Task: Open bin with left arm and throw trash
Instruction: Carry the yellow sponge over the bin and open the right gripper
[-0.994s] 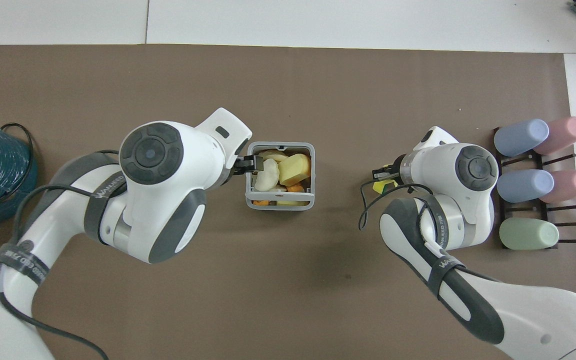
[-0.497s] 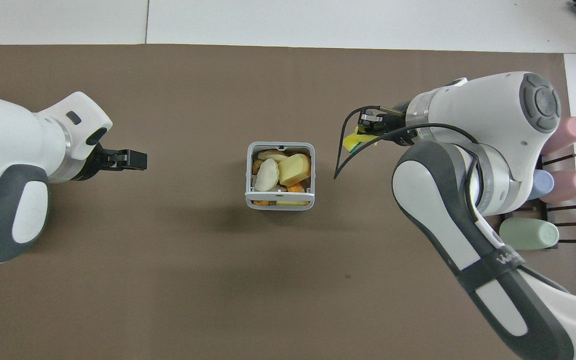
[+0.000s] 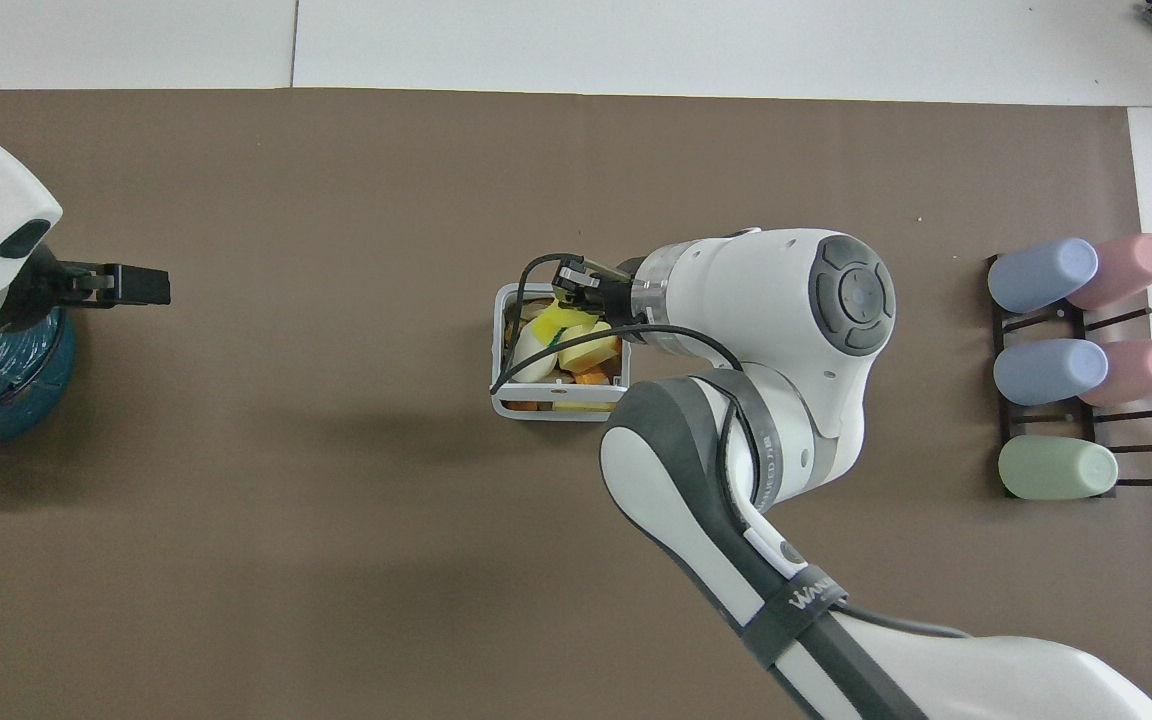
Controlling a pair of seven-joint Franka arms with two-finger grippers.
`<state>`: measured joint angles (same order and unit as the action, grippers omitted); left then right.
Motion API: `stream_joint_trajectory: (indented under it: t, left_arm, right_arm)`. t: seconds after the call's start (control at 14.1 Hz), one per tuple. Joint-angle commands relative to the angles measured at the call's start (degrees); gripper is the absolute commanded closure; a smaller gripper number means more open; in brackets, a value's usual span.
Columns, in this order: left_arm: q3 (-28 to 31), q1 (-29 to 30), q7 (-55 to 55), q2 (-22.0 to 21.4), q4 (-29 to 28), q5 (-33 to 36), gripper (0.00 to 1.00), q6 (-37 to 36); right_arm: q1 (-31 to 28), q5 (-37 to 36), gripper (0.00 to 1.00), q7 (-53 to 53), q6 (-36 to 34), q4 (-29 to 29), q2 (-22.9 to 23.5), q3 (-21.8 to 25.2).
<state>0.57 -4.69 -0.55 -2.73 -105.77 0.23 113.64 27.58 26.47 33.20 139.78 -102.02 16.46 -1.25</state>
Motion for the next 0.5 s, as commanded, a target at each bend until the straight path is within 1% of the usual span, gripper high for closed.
stream_joint_trajectory:
  t: [0.0, 0.07, 0.14, 0.28, 0.35, 0.43]
  left_arm:
    - [-0.48, 0.83, 1.25, 3.95, 9.14, 2.22, 0.0, -7.43]
    - [-0.48, 0.83, 1.34, 5.26, 12.31, 2.14, 0.0, -9.64]
    - [-0.4, 0.91, 1.34, 5.28, 13.04, 2.14, 0.0, -11.31]
    - [-0.48, 2.75, 1.6, 3.09, 10.86, 2.14, 0.0, -14.48]
    - [-0.4, 3.02, 1.34, 1.95, 9.19, 2.14, 0.0, -14.84]
    - [-0.48, 3.72, 1.52, 1.59, 9.0, 2.14, 0.0, -15.02]
  right_arm:
    - [-0.51, 1.48, 0.36, -0.24, 1.02, -1.34, 0.07, 0.02]
    - [-0.42, 1.48, 0.02, -0.15, 1.02, -1.52, -0.02, 0.02]
    - [0.01, 1.39, 0.0, -0.33, 1.02, -1.52, -0.11, 0.02]
    - [1.07, 1.39, 0.0, -0.24, 2.24, -1.52, -0.02, 0.02]
    - [1.07, 1.39, 0.0, -0.24, 2.43, -1.52, -0.02, 0.02]
    - [1.07, 0.87, 0.0, -0.24, 2.34, -1.35, -0.02, 0.02]
